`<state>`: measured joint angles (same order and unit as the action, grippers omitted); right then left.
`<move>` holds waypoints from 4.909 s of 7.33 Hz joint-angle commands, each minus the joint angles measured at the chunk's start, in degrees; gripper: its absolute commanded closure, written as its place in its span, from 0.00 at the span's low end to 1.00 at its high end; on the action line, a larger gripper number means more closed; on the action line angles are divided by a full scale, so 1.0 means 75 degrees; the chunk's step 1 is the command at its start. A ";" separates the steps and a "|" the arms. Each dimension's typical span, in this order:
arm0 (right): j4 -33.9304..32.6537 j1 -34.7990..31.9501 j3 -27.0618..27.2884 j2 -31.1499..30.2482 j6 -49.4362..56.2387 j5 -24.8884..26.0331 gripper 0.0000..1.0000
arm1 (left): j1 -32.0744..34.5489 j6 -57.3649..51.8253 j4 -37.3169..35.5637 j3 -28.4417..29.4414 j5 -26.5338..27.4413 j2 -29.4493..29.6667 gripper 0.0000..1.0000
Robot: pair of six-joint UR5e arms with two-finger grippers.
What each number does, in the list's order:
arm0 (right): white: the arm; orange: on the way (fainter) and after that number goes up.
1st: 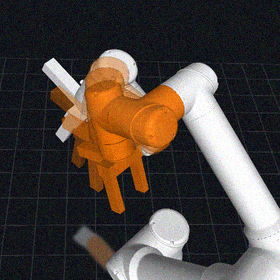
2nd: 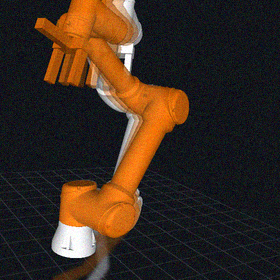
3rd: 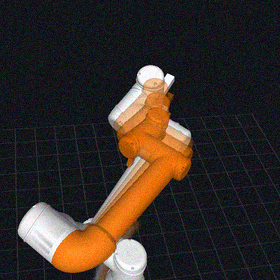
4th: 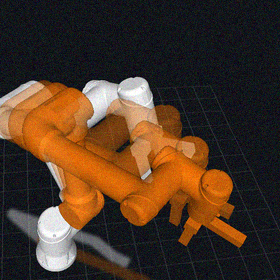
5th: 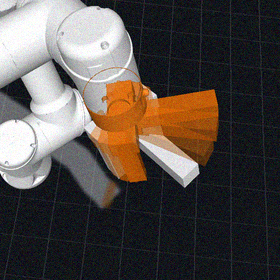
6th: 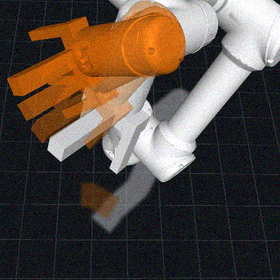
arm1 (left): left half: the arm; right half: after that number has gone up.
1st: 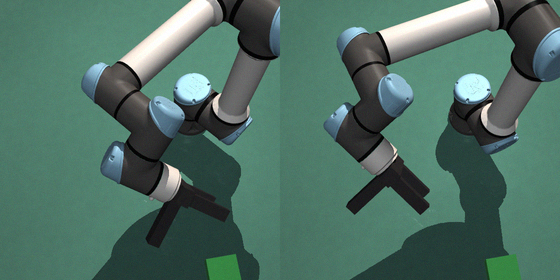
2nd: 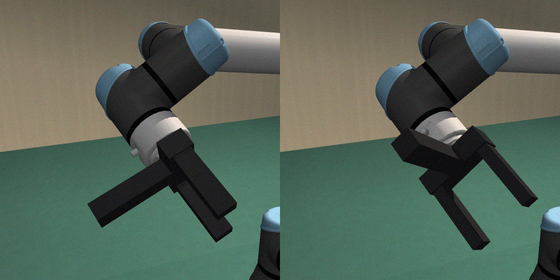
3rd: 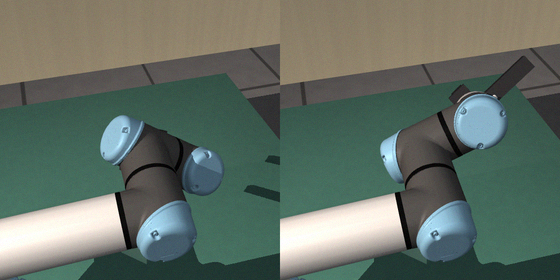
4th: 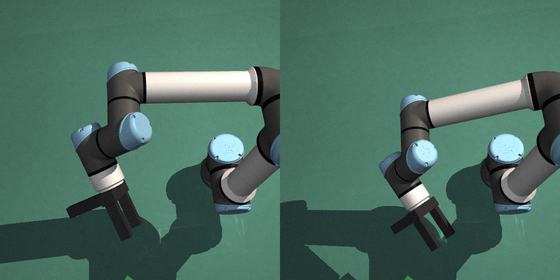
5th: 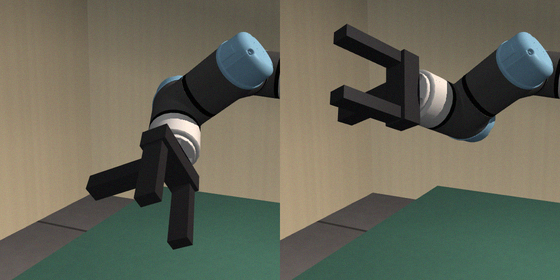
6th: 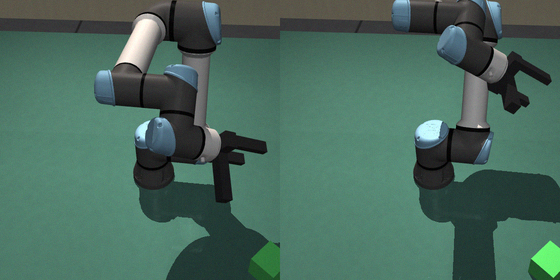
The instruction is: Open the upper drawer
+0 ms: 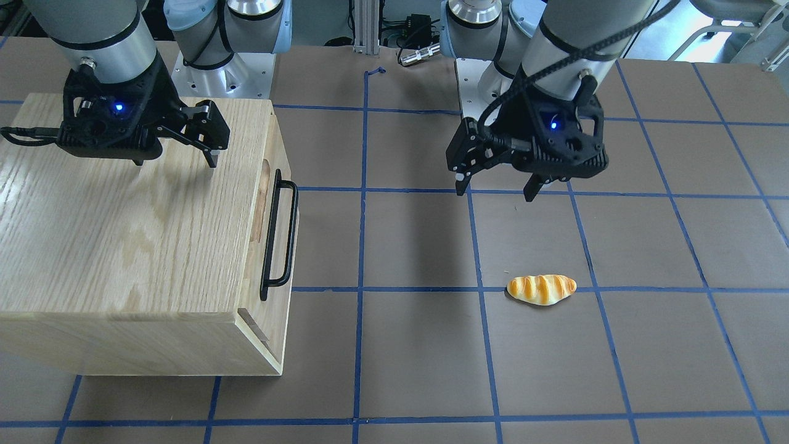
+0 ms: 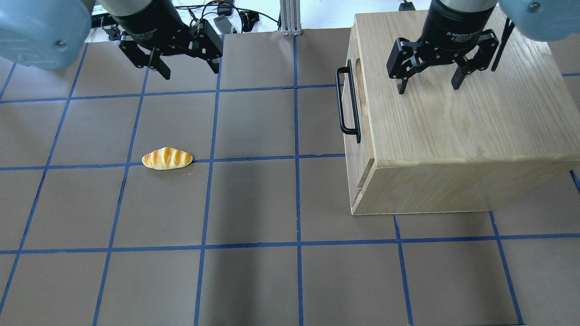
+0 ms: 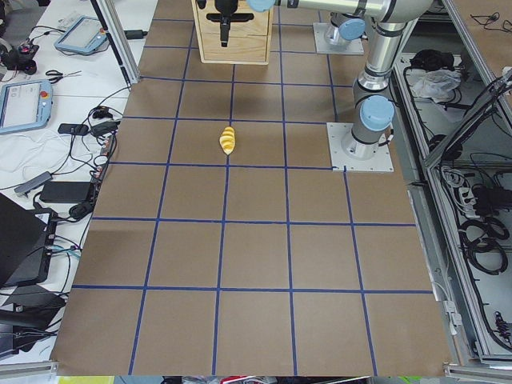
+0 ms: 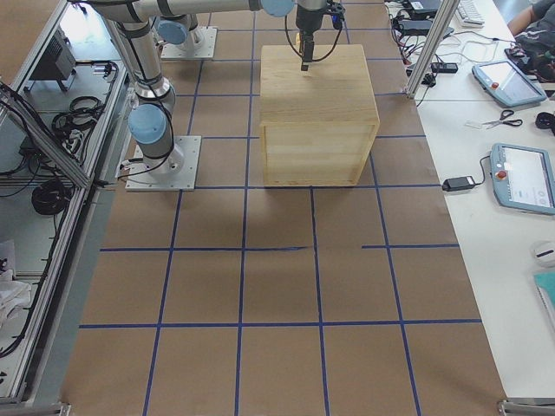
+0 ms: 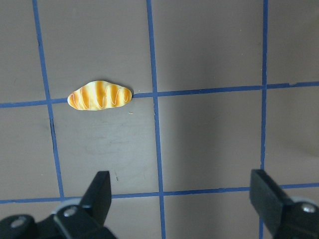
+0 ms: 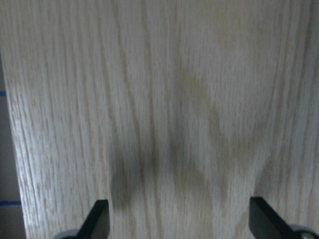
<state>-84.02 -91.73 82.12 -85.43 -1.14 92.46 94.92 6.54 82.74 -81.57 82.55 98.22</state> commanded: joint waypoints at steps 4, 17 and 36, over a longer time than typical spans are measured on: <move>0.0000 -0.0003 0.0008 0.0000 0.0011 0.0000 0.00 | 0.1265 0.1846 -0.1726 0.0024 -0.0482 0.1246 0.00; 0.0000 0.0009 -0.0003 0.0000 0.0011 0.0000 0.00 | 0.2098 0.2199 -0.2196 -0.0023 -0.1350 0.1810 0.00; 0.0000 -0.0003 -0.0003 0.0000 0.0011 0.0000 0.00 | 0.1864 0.1005 -0.2184 -0.0163 -0.0963 0.1776 0.00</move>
<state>-84.02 -91.72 82.09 -85.43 -1.08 92.48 109.16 15.04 66.22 -82.73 75.13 111.55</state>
